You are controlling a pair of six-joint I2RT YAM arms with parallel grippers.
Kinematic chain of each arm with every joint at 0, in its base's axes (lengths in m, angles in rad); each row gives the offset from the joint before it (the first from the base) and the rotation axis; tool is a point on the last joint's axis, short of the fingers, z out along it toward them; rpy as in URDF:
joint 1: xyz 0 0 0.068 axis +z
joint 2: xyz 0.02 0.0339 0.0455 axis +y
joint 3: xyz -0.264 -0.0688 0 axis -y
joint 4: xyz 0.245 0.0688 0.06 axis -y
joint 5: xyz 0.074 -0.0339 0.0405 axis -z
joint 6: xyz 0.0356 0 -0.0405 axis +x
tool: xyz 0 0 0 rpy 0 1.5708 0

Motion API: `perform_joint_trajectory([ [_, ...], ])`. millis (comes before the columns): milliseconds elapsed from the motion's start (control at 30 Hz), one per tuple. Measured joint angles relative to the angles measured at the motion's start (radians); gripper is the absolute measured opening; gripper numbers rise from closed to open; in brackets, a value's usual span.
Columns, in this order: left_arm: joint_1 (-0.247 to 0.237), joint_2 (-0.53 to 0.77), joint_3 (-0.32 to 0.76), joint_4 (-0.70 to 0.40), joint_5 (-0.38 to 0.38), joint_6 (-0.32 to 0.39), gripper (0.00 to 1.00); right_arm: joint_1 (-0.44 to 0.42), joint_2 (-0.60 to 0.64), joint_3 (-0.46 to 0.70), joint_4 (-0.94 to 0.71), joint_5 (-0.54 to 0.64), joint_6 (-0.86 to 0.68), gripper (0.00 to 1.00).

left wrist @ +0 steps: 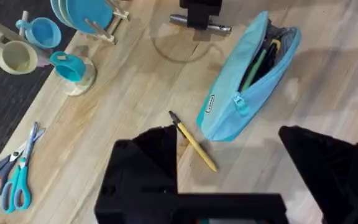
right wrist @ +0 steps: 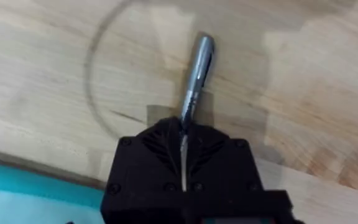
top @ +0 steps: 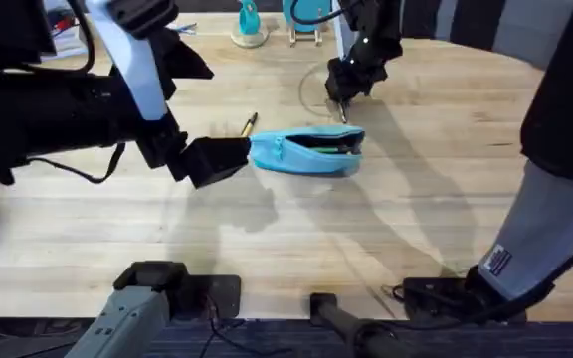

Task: Unzip the bag, pick up the pens from the table one at a time and place them inside, then zip the bag closed.

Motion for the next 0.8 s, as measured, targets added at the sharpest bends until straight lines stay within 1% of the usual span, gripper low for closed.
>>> perform_joint_trajectory([
  [100, 0.0, 0.0, 0.0, 0.0, 0.0, 0.0, 0.993, 0.001, 0.0, 0.034, -0.052, -0.007, -0.021, 0.032],
  [200, 0.0, 0.0, 0.0, 0.0, 0.0, 0.0, 0.993, 0.002, 0.0, 0.107, -0.126, -0.008, -0.074, 0.031],
  [233, 0.0, 0.0, 0.0, 0.0, 0.0, 0.0, 0.992, 0.002, 0.0, 0.191, -0.202, -0.008, -0.147, 0.032],
  [267, 0.0, 0.0, 0.0, 0.0, 0.0, 0.0, 0.993, 0.002, -0.009, 0.259, -0.241, -0.008, -0.216, 0.032],
  [333, 0.0, 0.0, 0.0, 0.0, 0.0, 0.0, 0.993, 0.003, -0.032, 0.291, -0.269, -0.008, -0.273, 0.032],
  [567, 0.0, 0.0, 0.0, 0.0, 0.0, 0.0, 0.994, 0.006, -0.178, 0.327, -0.343, -0.008, -0.45, 0.032],
  [800, 0.0, 0.0, 0.0, 0.0, 0.0, 0.001, 0.994, 0.006, -0.289, 0.328, -0.385, -0.02, -0.526, 0.032],
])
